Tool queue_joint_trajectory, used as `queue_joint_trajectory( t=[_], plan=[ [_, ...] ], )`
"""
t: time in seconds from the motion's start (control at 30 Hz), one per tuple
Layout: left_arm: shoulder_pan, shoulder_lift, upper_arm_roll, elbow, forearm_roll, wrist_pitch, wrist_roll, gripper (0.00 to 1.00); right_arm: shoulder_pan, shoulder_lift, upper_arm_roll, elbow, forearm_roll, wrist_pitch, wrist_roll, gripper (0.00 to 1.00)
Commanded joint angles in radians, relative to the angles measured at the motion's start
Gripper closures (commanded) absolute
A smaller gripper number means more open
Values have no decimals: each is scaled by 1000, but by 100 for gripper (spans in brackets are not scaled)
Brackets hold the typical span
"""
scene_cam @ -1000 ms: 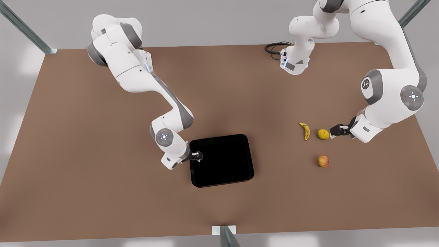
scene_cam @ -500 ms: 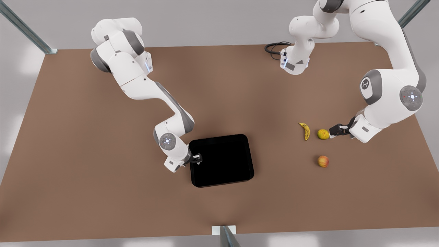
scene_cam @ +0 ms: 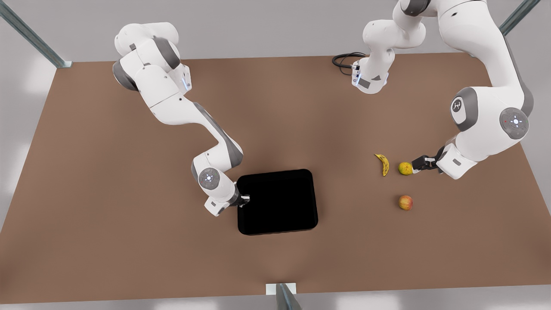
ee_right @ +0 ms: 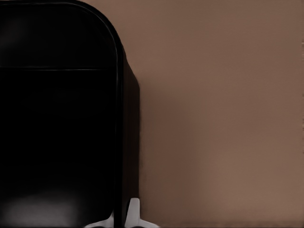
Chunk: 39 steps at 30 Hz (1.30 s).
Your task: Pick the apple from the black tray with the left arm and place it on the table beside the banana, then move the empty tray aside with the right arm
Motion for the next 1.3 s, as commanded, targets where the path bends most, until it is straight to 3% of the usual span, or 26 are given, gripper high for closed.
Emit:
queue_joint_trajectory(
  t=[0.0, 0.2, 0.43, 0.53, 0.67, 0.8, 0.9, 1.27],
  plan=[
    [0, -1, 0, 1, 1, 0, -1, 0, 0, -2, 1, 2, -3, -23, 70, 85],
    [-1, -1, 0, 1, 1, 0, -1, 0, -7, -73, 13, 30, -5, -172, 68, 88],
    [-1, 0, -1, 0, 1, 0, -1, 0, -53, -226, -5, 30, 1, -498, -120, 87],
    [-7, 0, 0, 1, 1, 0, -1, 0, -57, -315, -148, 30, 128, -670, -355, 87],
    [-7, 0, 0, 1, 2, 0, -1, 0, -68, -377, -261, 41, 145, -805, -481, 87],
    [-11, 0, 0, 1, 1, 0, -3, 0, -76, -381, -501, 41, 276, -873, -737, 87],
    [-11, 0, 0, 1, 1, 0, -1, 0, -74, -381, -614, 41, 289, -877, -854, 87],
    [-11, 0, 0, 1, 1, 0, -3, 0, -89, -300, -706, 41, 286, -840, -964, 85]
  ],
)
